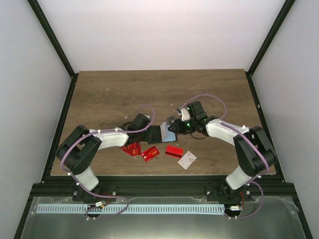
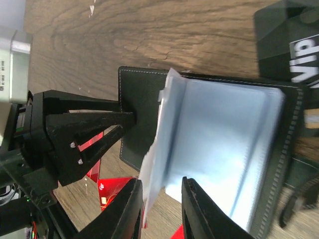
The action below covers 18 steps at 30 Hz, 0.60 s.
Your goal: Put the credit cards into the card holder
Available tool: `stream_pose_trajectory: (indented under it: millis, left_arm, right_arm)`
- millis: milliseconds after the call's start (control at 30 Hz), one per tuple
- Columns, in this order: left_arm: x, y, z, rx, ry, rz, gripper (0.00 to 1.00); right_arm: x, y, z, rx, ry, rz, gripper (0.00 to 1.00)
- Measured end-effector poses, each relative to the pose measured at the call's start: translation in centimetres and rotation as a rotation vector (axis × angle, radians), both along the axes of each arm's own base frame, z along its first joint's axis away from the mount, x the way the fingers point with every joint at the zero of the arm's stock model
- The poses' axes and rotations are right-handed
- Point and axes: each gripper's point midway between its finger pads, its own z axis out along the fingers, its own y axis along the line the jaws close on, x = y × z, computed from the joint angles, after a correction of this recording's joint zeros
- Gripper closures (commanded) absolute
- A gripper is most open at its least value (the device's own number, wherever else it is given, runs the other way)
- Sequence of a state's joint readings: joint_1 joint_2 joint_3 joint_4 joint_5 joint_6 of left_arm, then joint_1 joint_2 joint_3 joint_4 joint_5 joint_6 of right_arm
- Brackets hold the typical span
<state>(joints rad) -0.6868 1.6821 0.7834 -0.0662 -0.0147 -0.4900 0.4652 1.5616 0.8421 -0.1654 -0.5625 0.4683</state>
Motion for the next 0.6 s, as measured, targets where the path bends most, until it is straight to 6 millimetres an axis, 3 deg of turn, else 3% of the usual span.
stream_pose_trajectory:
  millis: [400,600]
  left_arm:
    - [-0.4,0.0,0.0,-0.001,-0.001,-0.024,0.77]
    - [-0.5,-0.1,0.0,-0.012,-0.007,-0.035,0.77]
  right_arm:
    - [-0.4,5.3,-2.5,0.08,0.103,0.105,0.85]
    - [-0.7,8.0,-3.4,0.131,0.144,0.157,0.76]
